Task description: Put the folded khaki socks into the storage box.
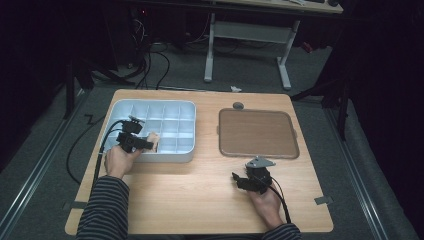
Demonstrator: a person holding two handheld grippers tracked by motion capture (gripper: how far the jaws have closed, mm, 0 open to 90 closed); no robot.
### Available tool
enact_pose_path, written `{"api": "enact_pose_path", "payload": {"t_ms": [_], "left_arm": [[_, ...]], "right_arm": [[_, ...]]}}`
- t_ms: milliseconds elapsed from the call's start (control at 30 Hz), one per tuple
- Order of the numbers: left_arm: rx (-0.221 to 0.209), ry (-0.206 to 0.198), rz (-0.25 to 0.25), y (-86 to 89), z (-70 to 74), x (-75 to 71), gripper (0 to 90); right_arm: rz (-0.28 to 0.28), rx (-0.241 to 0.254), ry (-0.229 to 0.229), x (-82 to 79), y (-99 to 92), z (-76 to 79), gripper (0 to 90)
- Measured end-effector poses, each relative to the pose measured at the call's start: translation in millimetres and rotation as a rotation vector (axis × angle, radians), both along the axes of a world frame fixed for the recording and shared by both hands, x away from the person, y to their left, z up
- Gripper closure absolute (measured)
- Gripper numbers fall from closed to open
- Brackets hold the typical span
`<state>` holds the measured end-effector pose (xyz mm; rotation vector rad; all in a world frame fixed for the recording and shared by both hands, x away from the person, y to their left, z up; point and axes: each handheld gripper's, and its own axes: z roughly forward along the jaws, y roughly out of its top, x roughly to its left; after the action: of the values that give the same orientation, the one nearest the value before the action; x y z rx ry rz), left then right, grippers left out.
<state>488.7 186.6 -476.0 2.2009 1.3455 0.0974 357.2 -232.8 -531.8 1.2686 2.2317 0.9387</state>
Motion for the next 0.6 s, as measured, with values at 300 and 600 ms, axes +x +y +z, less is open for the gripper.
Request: {"api": "enact_pose_path", "payload": {"t_ms": [300, 600], "left_arm": [[-0.032, -0.012, 0.020, -0.9, 2.5, -2.1, 67.9], [-0.043, -0.058, 0.067, 0.4, 7.6, -2.9, 69.6]], "right_arm": [[0.000, 0.000, 0.000, 0.0, 0.0, 0.0, 34.4], [0.000, 0.000, 0.000, 0.0, 0.0, 0.0, 34.3]]}}
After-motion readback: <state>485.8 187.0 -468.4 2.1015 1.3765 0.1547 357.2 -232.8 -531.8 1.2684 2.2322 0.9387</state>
